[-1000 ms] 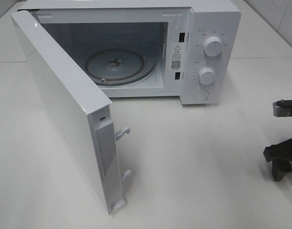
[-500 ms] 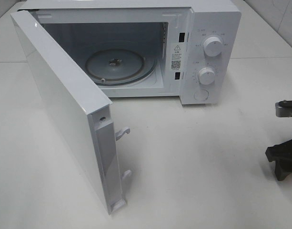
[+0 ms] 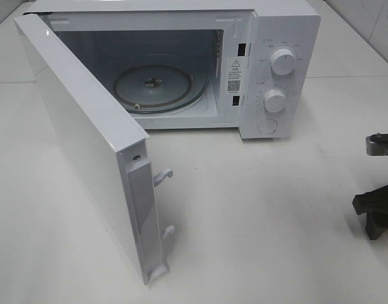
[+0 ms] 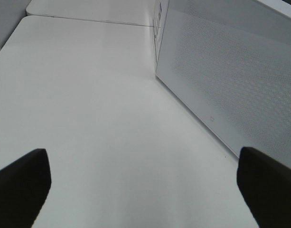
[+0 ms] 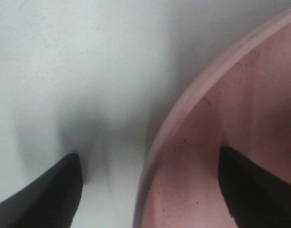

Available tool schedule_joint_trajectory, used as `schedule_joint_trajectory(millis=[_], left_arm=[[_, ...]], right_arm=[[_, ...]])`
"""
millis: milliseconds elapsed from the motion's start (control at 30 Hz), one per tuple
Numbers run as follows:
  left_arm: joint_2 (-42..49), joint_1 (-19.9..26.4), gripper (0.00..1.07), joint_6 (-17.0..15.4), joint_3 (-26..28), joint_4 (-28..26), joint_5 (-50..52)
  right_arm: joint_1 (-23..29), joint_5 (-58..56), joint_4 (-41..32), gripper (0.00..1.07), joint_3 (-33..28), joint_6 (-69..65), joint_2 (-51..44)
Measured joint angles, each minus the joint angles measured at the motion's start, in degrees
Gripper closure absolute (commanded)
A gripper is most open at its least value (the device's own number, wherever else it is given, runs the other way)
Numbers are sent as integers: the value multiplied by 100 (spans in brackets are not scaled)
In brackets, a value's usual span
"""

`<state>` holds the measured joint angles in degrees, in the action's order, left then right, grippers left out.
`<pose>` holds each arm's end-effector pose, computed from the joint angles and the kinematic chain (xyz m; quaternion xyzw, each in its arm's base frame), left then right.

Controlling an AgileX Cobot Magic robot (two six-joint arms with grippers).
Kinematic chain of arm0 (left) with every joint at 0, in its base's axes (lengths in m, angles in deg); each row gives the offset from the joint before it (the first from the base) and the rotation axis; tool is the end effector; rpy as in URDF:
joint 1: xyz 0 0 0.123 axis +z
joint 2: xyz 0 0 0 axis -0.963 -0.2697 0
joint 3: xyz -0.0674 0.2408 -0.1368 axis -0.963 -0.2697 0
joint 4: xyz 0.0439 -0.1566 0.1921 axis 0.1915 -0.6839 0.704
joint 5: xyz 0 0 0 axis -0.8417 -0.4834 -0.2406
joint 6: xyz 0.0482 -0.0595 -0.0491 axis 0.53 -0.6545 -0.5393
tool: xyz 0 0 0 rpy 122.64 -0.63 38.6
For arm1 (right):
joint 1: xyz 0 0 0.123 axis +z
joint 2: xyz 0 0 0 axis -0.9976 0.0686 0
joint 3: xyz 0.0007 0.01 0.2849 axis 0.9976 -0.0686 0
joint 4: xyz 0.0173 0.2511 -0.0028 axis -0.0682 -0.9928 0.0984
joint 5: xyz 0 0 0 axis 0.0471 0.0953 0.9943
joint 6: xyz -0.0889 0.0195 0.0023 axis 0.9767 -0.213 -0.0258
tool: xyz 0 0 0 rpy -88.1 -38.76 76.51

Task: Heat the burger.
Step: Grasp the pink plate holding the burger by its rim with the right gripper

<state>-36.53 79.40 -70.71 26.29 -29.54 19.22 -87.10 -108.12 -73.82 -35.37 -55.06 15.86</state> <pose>-0.0062 -0.0140 0.2823 -0.0078 0.8473 -0.0458 0.5290 0.2544 -0.0143 0.1065 -0.0059 0.9964 -0.0548 0.0637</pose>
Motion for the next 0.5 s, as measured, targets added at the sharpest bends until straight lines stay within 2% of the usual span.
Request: schedule_joint_trajectory(millis=[133,200,233,267,300,333,367,400,433,467,500], left_arm=[[0,0,6,0,0,0,0],[0,0,6,0,0,0,0],[0,0,6,0,0,0,0],[0,0,6,0,0,0,0],[0,0,6,0,0,0,0],[0,0,6,0,0,0,0],[0,0,6,0,0,0,0],[0,0,6,0,0,0,0],[0,0,6,0,0,0,0],[0,0,6,0,0,0,0],[0,0,6,0,0,0,0]], right_arm=[[0,-17,0,33,6,0,17],[0,-34,-6,44,6,0,17],[0,-34,-6,44,6,0,17],[0,-52,-6,54,6,0,17],[0,-52,-6,54,6,0,17],[0,-69,0,59,6,0,17],[0,-103,34,72,6,0,29],[0,-103,34,72,6,0,29],[0,-138,109,84,6,0,29],[0,-166,132,90,6,-6,29],[0,-166,132,90,6,-6,29]])
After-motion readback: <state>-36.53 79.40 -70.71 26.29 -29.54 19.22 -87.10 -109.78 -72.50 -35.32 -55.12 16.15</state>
